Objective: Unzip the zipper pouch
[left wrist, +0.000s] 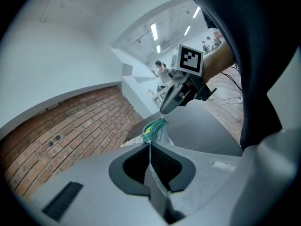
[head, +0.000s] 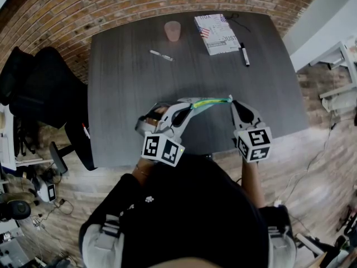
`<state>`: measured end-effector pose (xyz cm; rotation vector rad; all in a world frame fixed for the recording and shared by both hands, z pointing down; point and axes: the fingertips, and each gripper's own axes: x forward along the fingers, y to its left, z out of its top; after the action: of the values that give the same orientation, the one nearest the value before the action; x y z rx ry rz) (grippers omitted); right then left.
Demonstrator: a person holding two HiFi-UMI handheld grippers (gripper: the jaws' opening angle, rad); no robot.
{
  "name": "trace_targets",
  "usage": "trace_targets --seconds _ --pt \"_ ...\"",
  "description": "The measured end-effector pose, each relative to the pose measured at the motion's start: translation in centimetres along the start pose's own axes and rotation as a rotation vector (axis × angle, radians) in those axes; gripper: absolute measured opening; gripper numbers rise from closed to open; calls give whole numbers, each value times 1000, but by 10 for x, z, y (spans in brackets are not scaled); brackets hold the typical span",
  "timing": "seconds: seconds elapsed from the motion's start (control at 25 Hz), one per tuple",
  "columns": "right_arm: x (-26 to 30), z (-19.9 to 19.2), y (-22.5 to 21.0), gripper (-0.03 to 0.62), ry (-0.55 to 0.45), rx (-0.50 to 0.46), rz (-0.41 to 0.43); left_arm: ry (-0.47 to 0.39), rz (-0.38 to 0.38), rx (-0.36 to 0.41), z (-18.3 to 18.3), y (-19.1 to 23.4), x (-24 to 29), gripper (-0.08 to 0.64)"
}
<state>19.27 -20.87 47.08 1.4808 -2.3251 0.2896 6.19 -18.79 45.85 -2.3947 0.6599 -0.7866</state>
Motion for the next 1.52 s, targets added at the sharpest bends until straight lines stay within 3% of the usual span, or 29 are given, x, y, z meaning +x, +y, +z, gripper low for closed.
trace_targets --seconds 0.4,0.8,1.28,1.52 --pt "2 -4 -4 2 4 -1 -4 6 6 -7 -3 0 -3 5" --pt "-1 -6 -8 3 6 21 -12 -3 18 -70 -7 6 -8 5" --pt "-1 -5 -5 27 -49 41 -9 -25 39 -154 -10 14 -12 5" --pt "-9 0 -18 23 -146 135 -54 -23 69 -194 -16 22 -15 5"
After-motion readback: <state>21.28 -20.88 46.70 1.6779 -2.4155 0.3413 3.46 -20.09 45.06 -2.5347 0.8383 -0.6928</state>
